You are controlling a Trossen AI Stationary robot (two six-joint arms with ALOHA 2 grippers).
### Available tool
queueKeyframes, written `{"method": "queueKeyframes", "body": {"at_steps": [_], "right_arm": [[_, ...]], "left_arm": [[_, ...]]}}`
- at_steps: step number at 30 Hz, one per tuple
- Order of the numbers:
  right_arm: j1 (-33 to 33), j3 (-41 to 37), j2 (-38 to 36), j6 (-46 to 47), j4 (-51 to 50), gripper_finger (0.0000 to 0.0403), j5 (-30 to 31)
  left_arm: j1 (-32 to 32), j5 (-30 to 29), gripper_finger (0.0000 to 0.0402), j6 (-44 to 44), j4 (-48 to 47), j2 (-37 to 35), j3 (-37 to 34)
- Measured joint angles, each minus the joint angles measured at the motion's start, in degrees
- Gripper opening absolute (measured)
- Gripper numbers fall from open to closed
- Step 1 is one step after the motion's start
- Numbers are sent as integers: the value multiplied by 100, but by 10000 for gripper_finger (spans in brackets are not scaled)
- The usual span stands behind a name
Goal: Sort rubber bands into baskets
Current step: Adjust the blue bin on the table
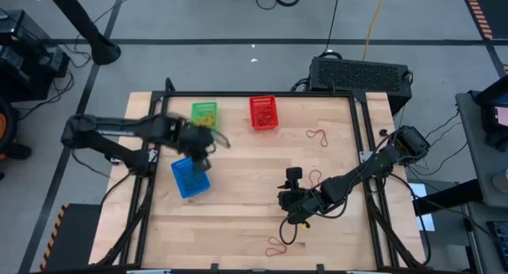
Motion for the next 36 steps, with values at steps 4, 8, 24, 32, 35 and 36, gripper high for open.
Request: {"method": "queueKeyframes", "body": {"at_steps": [4,8,24,32,35,36], "right_arm": [[0,0,0,22,8,144,-1],[0,0,0,37,28,144,-2],[0,0,0,31,152,144,-4],[0,0,0,0,182,144,-4],[2,0,0,0,179,144,-4],[1,0,0,0,179,144,-4]], "left_arm": [[-841,-593,95,-923,-89,-155,-591],[-1188,-704,95,-1392,-40,-153,-1328],[-1129,-808,95,-1572,1191,-149,-3160],[-801,-964,95,-701,1871,48,-3184],[-679,-965,95,-446,1901,246,-3184],[-642,-966,95,-360,1905,322,-3184]]}}
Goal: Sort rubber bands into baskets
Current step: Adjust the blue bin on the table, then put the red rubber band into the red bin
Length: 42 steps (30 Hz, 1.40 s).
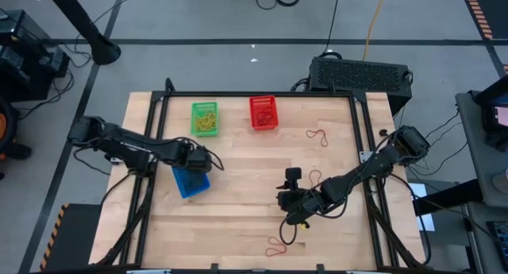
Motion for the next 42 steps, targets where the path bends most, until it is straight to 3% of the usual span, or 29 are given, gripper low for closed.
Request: {"method": "queueKeyframes", "body": {"at_steps": [14,30,42], "right_arm": [[-1,0,0,-2,-8,144,0],[-1,0,0,-4,-11,144,0],[1,-2,0,-7,-99,144,0]], "left_arm": [[106,-122,95,1118,986,329,2],[103,-103,95,1215,1001,329,284],[29,287,95,585,-698,311,766]]}}
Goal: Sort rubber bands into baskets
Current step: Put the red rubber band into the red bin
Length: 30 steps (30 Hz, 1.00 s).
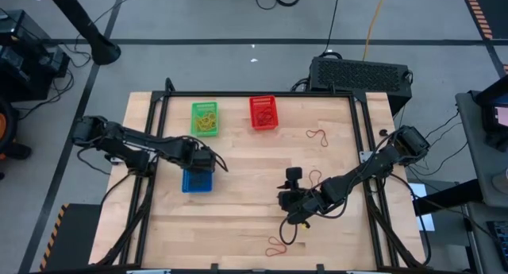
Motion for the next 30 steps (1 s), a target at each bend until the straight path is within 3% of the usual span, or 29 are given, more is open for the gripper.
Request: {"method": "queueKeyframes", "body": {"at_steps": [7,12,15,17,21,24,27,30], "right_arm": [[-4,-5,-52,-42,-728,144,17],[-176,-7,-362,254,-1581,144,304],[-512,-7,-621,693,-2159,144,255],[-812,-7,-745,1053,-2574,144,-97],[-1379,-11,-822,1858,-3329,144,-1348],[-1613,-177,-824,2110,-3497,144,-1805],[-1715,-416,-823,1956,-3564,144,-1852],[-1871,-507,-822,2031,-3852,144,-1673]], "left_arm": [[-340,-36,95,129,-76,-321,380],[-676,-831,95,245,483,-935,382],[-869,-1328,95,734,1797,-1315,4],[-943,-1275,95,1302,3162,-1455,-359],[-959,-328,95,2359,6439,-1383,-1083],[-957,415,95,3035,8363,-1017,-1401],[-955,800,95,3415,9312,-620,-1468],[-955,811,95,3449,9419,-334,-1449]]}}
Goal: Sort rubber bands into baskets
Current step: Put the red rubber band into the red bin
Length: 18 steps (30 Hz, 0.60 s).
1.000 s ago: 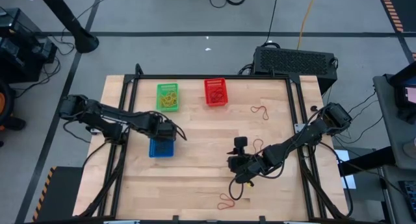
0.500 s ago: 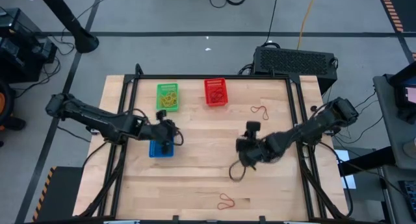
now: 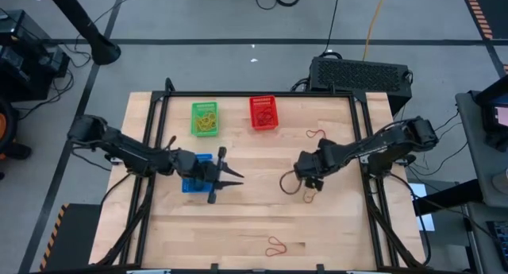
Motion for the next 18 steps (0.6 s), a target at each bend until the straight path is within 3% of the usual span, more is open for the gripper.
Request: {"method": "queueKeyframes", "body": {"at_steps": [5,12,18], "right_arm": [[-809,15,0,2,30,144,178],[-2835,15,0,-1153,7,144,146],[-4222,15,35,-1947,338,144,-338]], "left_arm": [[68,-48,95,17,31,193,12],[238,-85,95,-431,33,193,14],[260,-81,95,-474,-27,193,14]]}}
